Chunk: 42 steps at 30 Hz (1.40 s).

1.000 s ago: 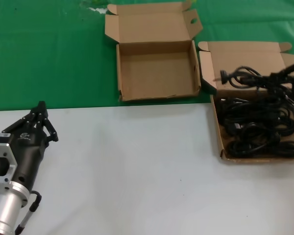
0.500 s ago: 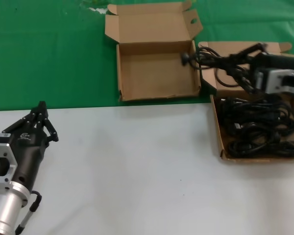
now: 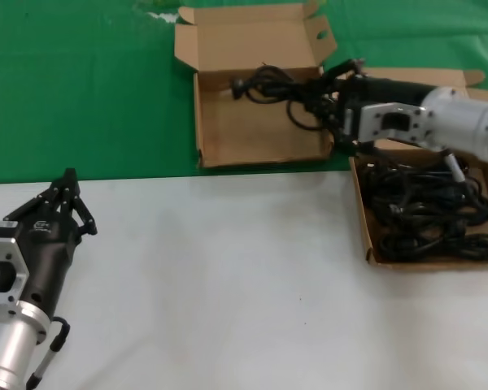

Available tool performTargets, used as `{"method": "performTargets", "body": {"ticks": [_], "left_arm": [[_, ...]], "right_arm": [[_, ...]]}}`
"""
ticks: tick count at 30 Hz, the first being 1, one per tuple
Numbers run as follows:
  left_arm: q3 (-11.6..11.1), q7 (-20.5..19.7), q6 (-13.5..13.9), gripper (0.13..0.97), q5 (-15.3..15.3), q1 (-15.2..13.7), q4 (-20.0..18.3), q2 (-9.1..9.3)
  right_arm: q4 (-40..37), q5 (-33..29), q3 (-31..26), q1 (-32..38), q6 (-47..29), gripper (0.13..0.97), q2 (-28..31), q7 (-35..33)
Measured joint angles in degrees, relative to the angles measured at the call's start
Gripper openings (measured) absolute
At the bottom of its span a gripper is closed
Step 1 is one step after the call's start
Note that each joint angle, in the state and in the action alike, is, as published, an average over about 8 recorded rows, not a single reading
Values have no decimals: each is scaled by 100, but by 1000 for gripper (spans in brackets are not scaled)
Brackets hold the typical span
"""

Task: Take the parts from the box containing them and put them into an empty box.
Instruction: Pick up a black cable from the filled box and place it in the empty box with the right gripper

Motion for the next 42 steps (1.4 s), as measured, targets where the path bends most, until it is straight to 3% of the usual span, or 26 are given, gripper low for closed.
{"method": "performTargets", "body": {"ticks": [8, 22, 30, 42], "left_arm": [[0, 0, 0, 139, 0, 0, 0, 0], [0, 0, 0, 139, 0, 0, 0, 0], [0, 0, 0, 139, 0, 0, 0, 0], [0, 0, 0, 139, 0, 0, 0, 0]], "right_arm": [[-1352, 331, 140, 494, 156, 197, -800, -1063], [-4245, 1104, 979, 1501, 504, 197, -1859, -3719], [-4829, 1250, 1229, 1673, 825, 197, -2030, -4452], [-4979, 1265, 1358, 1685, 964, 214, -2079, -4699]]}}
